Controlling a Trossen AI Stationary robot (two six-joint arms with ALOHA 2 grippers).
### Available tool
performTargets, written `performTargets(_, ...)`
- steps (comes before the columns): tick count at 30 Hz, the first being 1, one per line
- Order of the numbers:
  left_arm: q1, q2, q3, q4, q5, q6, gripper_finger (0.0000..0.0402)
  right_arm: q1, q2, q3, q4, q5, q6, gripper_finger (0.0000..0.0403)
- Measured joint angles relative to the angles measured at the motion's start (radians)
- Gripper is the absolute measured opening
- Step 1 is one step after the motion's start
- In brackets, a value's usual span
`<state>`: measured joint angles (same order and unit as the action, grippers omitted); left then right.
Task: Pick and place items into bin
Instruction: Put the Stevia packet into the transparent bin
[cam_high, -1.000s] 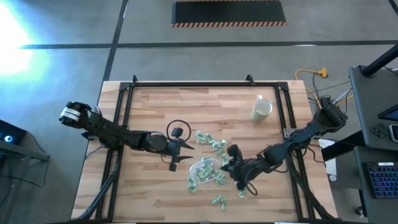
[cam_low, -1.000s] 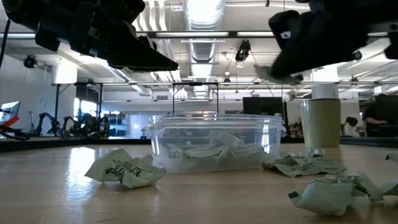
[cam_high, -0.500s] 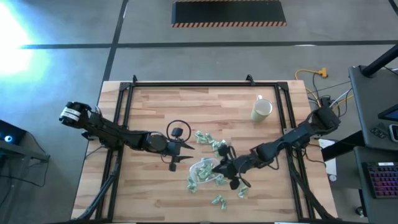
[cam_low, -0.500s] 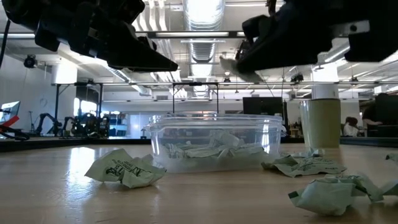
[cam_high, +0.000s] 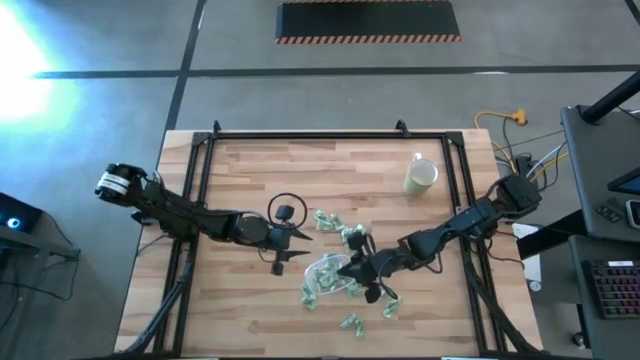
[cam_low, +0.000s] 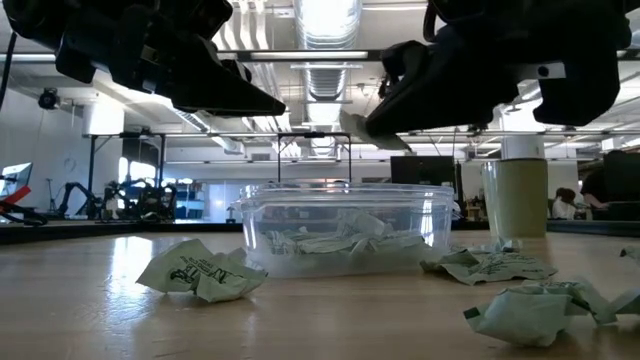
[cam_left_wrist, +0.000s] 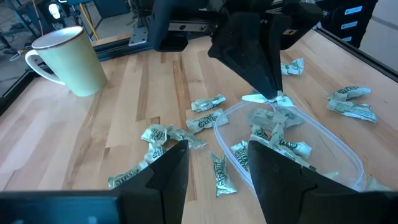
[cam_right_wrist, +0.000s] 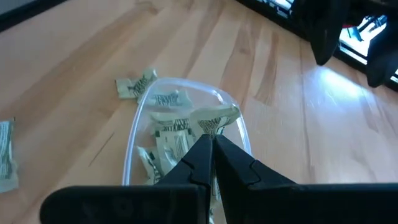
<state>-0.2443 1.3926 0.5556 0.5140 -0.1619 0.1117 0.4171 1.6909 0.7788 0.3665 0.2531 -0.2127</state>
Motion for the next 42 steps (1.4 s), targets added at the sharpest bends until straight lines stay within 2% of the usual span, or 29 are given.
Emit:
performTargets(6, 0.0, 0.0, 0.0, 0.0, 0.0, 0.0, 0.0149, 0.0, 0.0, 0.0, 0.011, -0.024, 0.003, 0.0017)
performTargets(20, -0.001, 0.0, 0.0, -0.002, 0.0, -0.001, 0.0149, 0.001, 0.0, 0.0, 0.009, -0.027, -0.032, 0.011)
performTargets(26, -0.013, 0.0, 0.0, -0.052, 0.001, -0.005, 0.0149, 0.004, -0.012, -0.001, -0.021, -0.026, -0.049, 0.0115)
performTargets(33, -0.031, 0.0, 0.0, -0.093, 0.0, -0.001, 0.0149, 0.004, -0.063, -0.001, -0.129, -0.019, -0.022, 0.0101)
performTargets(38, -0.027, 0.016, -0.005, -0.114, -0.125, -0.001, 0.0149, 0.004, -0.109, -0.001, -0.199, -0.018, 0.044, 0.0089)
performTargets(42, 0.008, 0.075, -0.005, -0.092, -0.223, 0.026, 0.0149, 0.004, -0.121, -0.001, -0.209, -0.018, 0.048, 0.0082)
